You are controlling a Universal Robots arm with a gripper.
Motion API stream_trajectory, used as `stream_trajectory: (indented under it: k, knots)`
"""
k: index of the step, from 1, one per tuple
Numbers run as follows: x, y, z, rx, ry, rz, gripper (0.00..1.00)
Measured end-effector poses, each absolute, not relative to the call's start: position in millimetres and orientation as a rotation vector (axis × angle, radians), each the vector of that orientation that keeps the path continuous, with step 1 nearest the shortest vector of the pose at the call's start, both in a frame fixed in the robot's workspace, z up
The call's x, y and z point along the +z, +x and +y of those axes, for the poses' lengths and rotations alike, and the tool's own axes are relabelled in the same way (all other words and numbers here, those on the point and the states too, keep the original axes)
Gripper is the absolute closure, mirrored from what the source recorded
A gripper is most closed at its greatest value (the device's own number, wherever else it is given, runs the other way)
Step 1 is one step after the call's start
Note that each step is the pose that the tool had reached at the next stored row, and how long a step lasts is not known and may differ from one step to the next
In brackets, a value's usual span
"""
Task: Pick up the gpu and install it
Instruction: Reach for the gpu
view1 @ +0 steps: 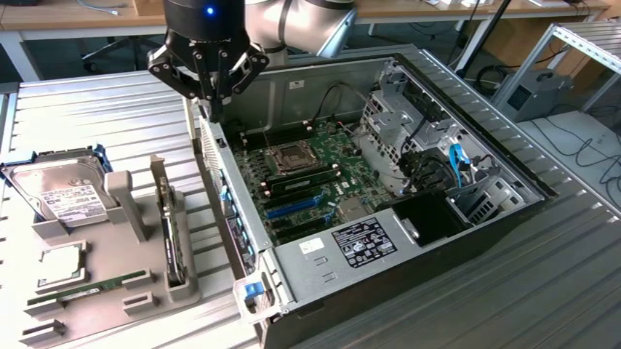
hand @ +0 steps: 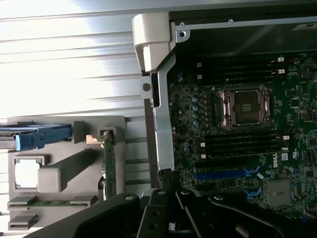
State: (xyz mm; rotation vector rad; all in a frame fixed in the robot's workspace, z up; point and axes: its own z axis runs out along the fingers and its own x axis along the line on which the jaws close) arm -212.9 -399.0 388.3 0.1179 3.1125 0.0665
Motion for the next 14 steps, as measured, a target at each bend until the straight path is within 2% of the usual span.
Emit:
stream_trajectory:
  k: [14]
  knots:
    - [387.9, -219.5, -399.0, 0.066, 0.118, 3.113, 0.89]
